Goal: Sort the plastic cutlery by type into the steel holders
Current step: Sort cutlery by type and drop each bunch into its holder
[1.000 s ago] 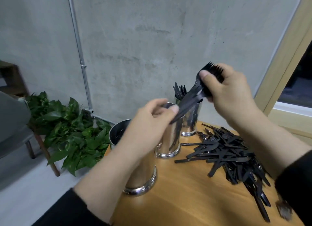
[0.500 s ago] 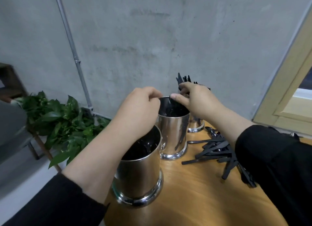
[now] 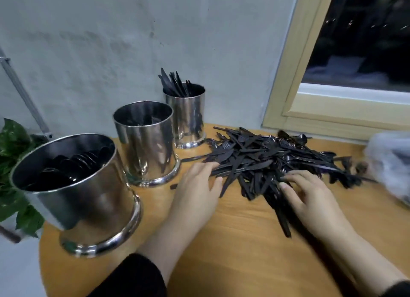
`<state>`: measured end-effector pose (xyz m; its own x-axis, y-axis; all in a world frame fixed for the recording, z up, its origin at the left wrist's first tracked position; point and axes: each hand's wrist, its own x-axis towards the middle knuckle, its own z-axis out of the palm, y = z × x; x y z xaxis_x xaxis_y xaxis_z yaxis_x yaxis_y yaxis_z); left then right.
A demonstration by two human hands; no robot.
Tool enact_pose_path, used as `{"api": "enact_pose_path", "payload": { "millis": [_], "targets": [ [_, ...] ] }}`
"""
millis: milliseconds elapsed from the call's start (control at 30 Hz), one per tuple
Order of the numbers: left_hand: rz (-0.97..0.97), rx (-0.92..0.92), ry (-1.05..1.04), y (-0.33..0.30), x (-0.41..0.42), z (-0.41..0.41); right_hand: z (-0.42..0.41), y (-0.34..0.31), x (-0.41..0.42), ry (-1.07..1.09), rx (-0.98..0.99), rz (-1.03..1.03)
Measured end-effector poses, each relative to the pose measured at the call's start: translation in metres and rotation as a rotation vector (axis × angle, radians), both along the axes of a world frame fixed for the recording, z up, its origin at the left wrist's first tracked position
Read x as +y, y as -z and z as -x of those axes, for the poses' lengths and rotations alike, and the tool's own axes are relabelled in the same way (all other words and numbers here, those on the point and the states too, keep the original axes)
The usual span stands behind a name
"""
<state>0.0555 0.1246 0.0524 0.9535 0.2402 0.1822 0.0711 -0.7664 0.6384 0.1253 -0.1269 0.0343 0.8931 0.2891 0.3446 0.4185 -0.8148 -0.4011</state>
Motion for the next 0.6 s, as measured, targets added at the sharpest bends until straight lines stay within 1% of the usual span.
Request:
{"api": "enact_pose_path", "payload": {
  "millis": [67,133,300,467,600],
  "targets": [
    [-0.095,0.045,-0.041,0.02,-0.004,-0.013,0.006,0.013,-0.016,0.013,0.008,0.013],
    [-0.181,0.097,-0.073,0.03,-0.005,-0.031,0.007,0.018,-0.022,0.009,0.024,-0.017],
    [-0.295,0.193,-0.083,0.035,-0.009,-0.076,0.0,0.018,-0.017,-0.05,0.089,-0.11],
    [-0.344,0.253,-0.069,0.037,-0.022,-0.105,-0.006,0.021,-0.017,-0.078,0.204,-0.089],
    [-0.346,0.25,-0.012,0.038,-0.047,-0.098,-0.009,0.02,-0.018,-0.094,0.222,-0.131]
  ]
}}
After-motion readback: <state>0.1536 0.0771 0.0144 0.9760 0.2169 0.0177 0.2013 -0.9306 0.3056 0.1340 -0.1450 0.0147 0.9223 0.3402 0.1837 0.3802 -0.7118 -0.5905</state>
